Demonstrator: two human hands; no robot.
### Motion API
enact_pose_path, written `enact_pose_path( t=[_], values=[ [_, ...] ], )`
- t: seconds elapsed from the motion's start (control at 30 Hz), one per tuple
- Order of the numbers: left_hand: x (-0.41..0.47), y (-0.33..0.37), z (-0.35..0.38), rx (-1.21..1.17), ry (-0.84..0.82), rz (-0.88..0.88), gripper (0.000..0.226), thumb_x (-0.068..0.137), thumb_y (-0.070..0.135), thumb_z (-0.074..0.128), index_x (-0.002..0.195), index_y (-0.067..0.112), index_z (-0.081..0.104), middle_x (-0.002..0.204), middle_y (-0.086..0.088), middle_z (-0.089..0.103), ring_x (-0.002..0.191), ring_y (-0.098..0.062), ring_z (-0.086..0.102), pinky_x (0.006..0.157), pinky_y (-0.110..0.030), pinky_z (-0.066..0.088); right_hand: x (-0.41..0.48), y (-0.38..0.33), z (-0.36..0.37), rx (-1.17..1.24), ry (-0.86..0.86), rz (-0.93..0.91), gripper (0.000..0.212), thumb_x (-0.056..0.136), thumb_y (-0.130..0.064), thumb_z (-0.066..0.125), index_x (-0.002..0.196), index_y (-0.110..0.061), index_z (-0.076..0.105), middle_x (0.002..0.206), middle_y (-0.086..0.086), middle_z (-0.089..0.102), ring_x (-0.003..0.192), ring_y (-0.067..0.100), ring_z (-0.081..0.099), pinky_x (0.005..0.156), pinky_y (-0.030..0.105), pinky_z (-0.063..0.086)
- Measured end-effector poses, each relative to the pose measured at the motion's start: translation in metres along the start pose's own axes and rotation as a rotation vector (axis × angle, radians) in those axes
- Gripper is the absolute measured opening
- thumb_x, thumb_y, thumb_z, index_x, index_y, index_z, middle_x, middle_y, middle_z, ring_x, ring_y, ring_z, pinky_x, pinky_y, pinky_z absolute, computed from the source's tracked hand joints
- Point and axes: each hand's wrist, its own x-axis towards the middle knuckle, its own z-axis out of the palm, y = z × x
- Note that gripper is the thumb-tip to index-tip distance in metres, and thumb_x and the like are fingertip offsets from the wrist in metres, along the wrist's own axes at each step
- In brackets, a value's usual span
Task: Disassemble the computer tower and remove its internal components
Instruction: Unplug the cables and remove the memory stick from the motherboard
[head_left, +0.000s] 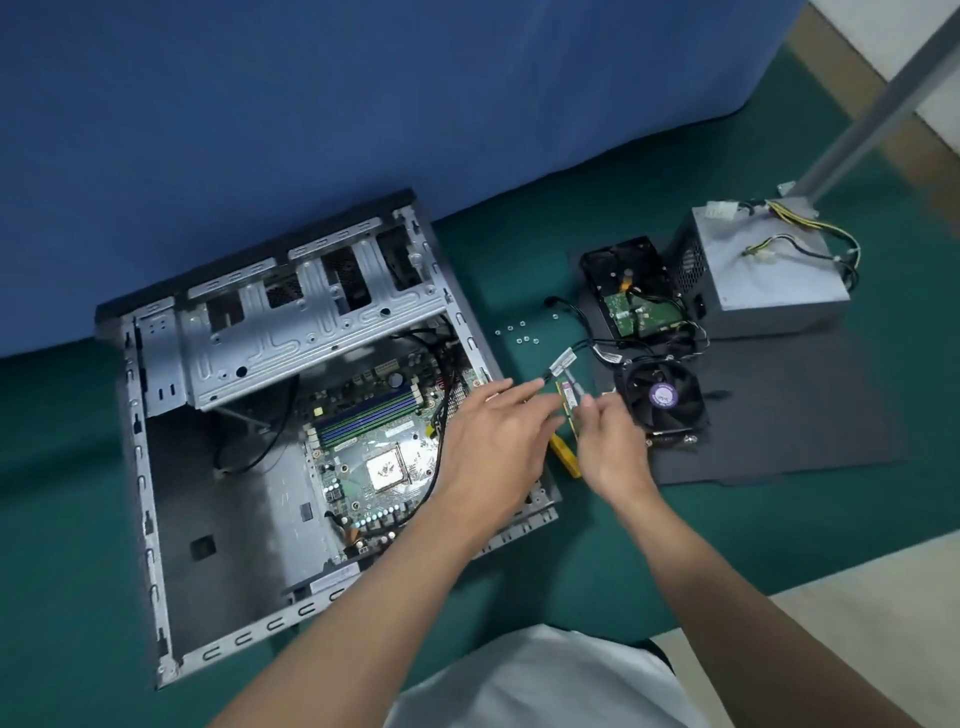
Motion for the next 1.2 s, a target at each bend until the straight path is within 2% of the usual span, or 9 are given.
enact_pose_path(
  t=[0.07, 0.2, 0.4, 0.5, 0.7, 0.93, 1.03, 1.13, 1.2],
  values=[
    [-0.001, -0.003, 0.004, 0.058, -0.071, -0.001, 0.006, 0.086, 0.017, 0.072, 0.090, 0.015, 0.075, 0.089, 0.002, 0.075, 0.101, -0.011, 0.068, 0.104, -0.036, 0.041, 0.004, 0.019, 0.005, -0.122, -0.089, 0.012, 0.031, 0.103, -0.037, 0.029, 0.095, -0.011, 0.045, 0.091, 0.015, 0.060, 0.096, 0.038, 0.054, 0.072, 0.038, 0.036],
    [-0.002, -0.005, 0.005, 0.065, -0.092, -0.015, 0.005, 0.085, 0.017, 0.073, 0.089, 0.016, 0.075, 0.089, 0.004, 0.075, 0.095, -0.007, 0.069, 0.103, -0.032, 0.037, 0.011, 0.031, 0.015, -0.215, -0.150, 0.027, 0.028, 0.103, -0.038, 0.025, 0.096, -0.016, 0.039, 0.087, 0.010, 0.053, 0.082, 0.034, 0.051, 0.069, 0.038, 0.036],
    [-0.001, -0.004, 0.005, 0.033, -0.100, -0.096, 0.007, 0.087, 0.018, 0.070, 0.091, 0.015, 0.075, 0.094, 0.006, 0.074, 0.088, -0.008, 0.069, 0.105, -0.025, 0.029, 0.029, 0.016, 0.024, -0.078, -0.150, 0.025, 0.032, 0.103, -0.039, 0.025, 0.095, -0.013, 0.040, 0.084, 0.009, 0.052, 0.078, 0.030, 0.047, 0.068, 0.036, 0.034],
    [0.001, -0.003, 0.004, 0.042, -0.120, -0.107, 0.006, 0.088, 0.019, 0.069, 0.089, 0.015, 0.074, 0.090, 0.007, 0.074, 0.085, -0.009, 0.069, 0.104, -0.020, 0.024, 0.041, 0.001, 0.028, -0.015, -0.167, 0.067, 0.035, 0.103, -0.041, 0.027, 0.098, -0.011, 0.044, 0.088, 0.008, 0.055, 0.087, 0.031, 0.053, 0.073, 0.038, 0.040],
    [0.002, -0.004, 0.004, 0.032, -0.141, -0.111, 0.008, 0.088, 0.019, 0.069, 0.093, 0.018, 0.075, 0.094, 0.010, 0.074, 0.087, -0.007, 0.068, 0.104, -0.023, 0.028, 0.057, -0.018, 0.028, -0.024, -0.183, 0.133, 0.040, 0.103, -0.038, 0.028, 0.115, -0.005, 0.047, 0.114, 0.019, 0.057, 0.104, 0.036, 0.054, 0.087, 0.042, 0.044],
    [0.002, -0.005, 0.004, 0.032, -0.139, -0.116, 0.007, 0.088, 0.019, 0.069, 0.092, 0.018, 0.074, 0.092, 0.010, 0.073, 0.087, -0.007, 0.068, 0.103, -0.025, 0.030, 0.041, -0.001, 0.024, -0.113, -0.222, 0.105, 0.029, 0.103, -0.035, 0.027, 0.099, -0.011, 0.042, 0.100, 0.014, 0.054, 0.087, 0.030, 0.051, 0.073, 0.037, 0.039],
    [0.004, -0.006, 0.005, 0.052, -0.160, -0.118, 0.008, 0.089, 0.020, 0.067, 0.094, 0.018, 0.073, 0.092, 0.010, 0.073, 0.086, -0.009, 0.068, 0.102, -0.021, 0.027, 0.034, -0.005, 0.017, 0.104, -0.089, 0.146, 0.028, 0.103, -0.034, 0.029, 0.101, -0.012, 0.047, 0.099, 0.010, 0.056, 0.094, 0.029, 0.055, 0.080, 0.040, 0.044],
    [0.012, -0.005, 0.007, 0.060, -0.151, -0.127, 0.011, 0.090, 0.019, 0.066, 0.101, 0.018, 0.069, 0.093, 0.009, 0.074, 0.087, -0.010, 0.069, 0.099, -0.021, 0.029, 0.025, -0.018, 0.001, 0.760, -0.040, 0.296, 0.022, 0.104, -0.022, 0.034, 0.095, -0.007, 0.048, 0.097, 0.014, 0.065, 0.095, 0.028, 0.064, 0.090, 0.040, 0.052],
    [0.018, -0.002, 0.012, 0.039, -0.136, -0.120, 0.018, 0.089, 0.015, 0.067, 0.107, 0.016, 0.066, 0.101, 0.006, 0.073, 0.094, -0.013, 0.068, 0.101, -0.028, 0.036, 0.017, -0.024, -0.011, 1.218, -0.190, 0.409, 0.021, 0.103, -0.016, 0.037, 0.094, -0.003, 0.051, 0.085, 0.016, 0.068, 0.081, 0.027, 0.068, 0.076, 0.036, 0.057]
  ],
)
